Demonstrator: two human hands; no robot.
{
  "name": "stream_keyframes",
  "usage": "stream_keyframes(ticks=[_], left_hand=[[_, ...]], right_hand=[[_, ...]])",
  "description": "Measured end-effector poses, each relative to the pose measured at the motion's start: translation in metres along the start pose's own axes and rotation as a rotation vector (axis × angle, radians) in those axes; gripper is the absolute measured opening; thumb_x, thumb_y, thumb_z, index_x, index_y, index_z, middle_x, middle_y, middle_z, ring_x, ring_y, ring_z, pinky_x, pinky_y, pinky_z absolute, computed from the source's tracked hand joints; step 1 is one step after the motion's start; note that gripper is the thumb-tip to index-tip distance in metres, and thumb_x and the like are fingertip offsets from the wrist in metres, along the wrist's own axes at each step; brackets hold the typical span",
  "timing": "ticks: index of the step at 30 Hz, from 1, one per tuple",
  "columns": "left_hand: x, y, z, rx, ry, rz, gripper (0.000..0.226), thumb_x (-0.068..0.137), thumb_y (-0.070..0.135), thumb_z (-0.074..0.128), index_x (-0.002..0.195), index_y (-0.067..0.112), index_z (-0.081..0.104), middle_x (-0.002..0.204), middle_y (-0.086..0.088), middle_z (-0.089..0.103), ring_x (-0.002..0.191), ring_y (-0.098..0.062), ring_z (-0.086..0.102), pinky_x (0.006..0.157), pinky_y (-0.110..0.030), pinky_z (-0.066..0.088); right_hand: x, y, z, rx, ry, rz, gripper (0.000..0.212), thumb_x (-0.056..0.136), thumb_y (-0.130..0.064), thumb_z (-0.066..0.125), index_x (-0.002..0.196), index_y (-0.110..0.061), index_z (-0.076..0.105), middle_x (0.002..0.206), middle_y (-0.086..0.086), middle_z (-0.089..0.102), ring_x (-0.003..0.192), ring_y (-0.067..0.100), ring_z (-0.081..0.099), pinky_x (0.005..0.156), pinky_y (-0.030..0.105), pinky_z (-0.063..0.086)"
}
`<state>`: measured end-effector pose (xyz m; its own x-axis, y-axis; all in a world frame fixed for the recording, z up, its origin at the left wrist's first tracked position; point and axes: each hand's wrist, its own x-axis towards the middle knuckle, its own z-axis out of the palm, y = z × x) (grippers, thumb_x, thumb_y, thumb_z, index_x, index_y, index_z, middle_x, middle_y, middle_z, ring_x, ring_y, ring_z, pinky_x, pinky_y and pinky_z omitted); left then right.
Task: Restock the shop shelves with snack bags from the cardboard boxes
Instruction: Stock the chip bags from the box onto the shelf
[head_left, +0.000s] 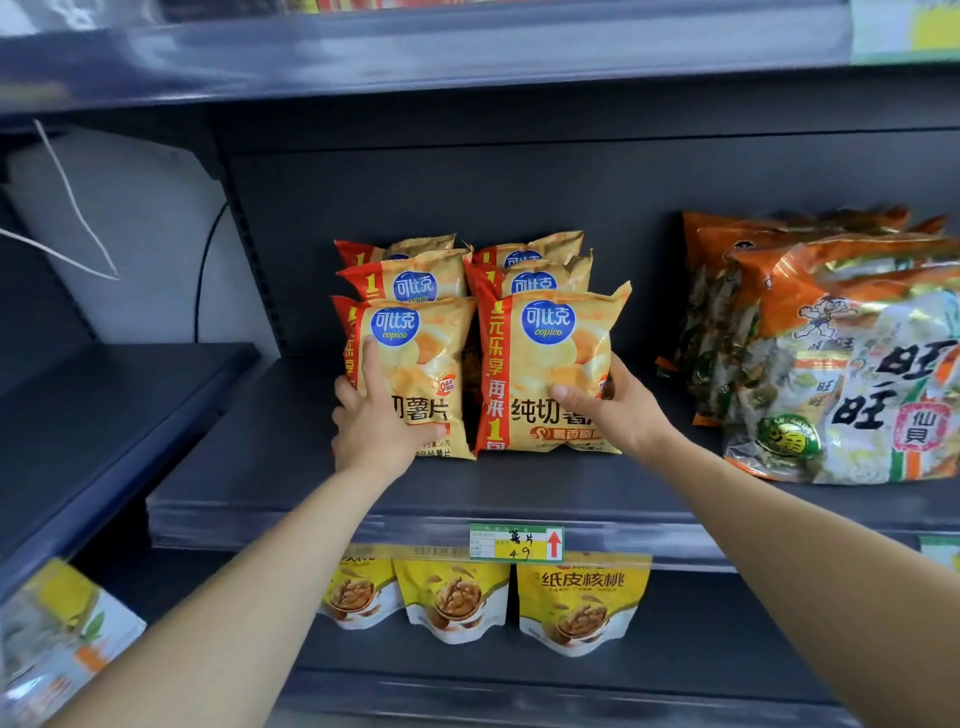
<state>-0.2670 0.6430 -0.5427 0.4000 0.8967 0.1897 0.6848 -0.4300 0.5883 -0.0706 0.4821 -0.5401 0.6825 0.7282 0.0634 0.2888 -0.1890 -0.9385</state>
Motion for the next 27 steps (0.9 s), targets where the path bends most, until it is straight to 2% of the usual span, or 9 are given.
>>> stream_keyframes(ticks=[5,11,21,27], left_hand=[[0.0028,0.0024,0.0019,0.003,0.028,-0.012,0.123,0.067,0.042,0.082,0.146,0.040,-0.012,0.150,-0.017,0.013,0.130,-0.040,0.034,0.096,-0.055,0.044],[0.0033,-0.0004,0.0019,0.025,0.034,0.018,0.121,0.069,0.042,0.081,0.146,0.040,-0.013,0.152,-0.018,0.011,0.131,-0.040,0.033,0.098,-0.055,0.041],[0.0041,-0.0020,0.0030,0.067,0.078,0.022,0.117,0.072,0.041,0.079,0.147,0.035,-0.010,0.152,-0.020,0.011,0.132,-0.042,0.032,0.102,-0.057,0.038],[0.0012,0.0010,0.0042,0.100,0.059,0.020,0.116,0.074,0.044,0.077,0.148,0.034,-0.012,0.154,-0.021,0.004,0.134,-0.042,0.029,0.103,-0.056,0.037]], right_hand=[[0.0016,-0.0004,-0.0018,-0.011,-0.013,0.002,0.072,0.072,-0.054,0.074,0.134,-0.037,0.042,0.116,-0.013,0.064,0.104,0.010,0.060,0.084,0.027,0.044],[-0.0042,0.0048,-0.0020,0.005,-0.027,0.009,0.064,0.076,-0.048,0.073,0.132,-0.035,0.045,0.116,-0.013,0.063,0.105,0.010,0.059,0.087,0.028,0.044],[0.0019,0.0066,-0.0027,0.041,-0.036,0.031,0.058,0.079,-0.040,0.074,0.130,-0.033,0.047,0.114,-0.011,0.065,0.100,0.007,0.061,0.079,0.025,0.044],[-0.0026,0.0037,0.0020,0.061,-0.014,-0.002,0.068,0.079,-0.035,0.074,0.136,-0.033,0.037,0.112,-0.013,0.063,0.100,0.007,0.060,0.086,0.028,0.045]])
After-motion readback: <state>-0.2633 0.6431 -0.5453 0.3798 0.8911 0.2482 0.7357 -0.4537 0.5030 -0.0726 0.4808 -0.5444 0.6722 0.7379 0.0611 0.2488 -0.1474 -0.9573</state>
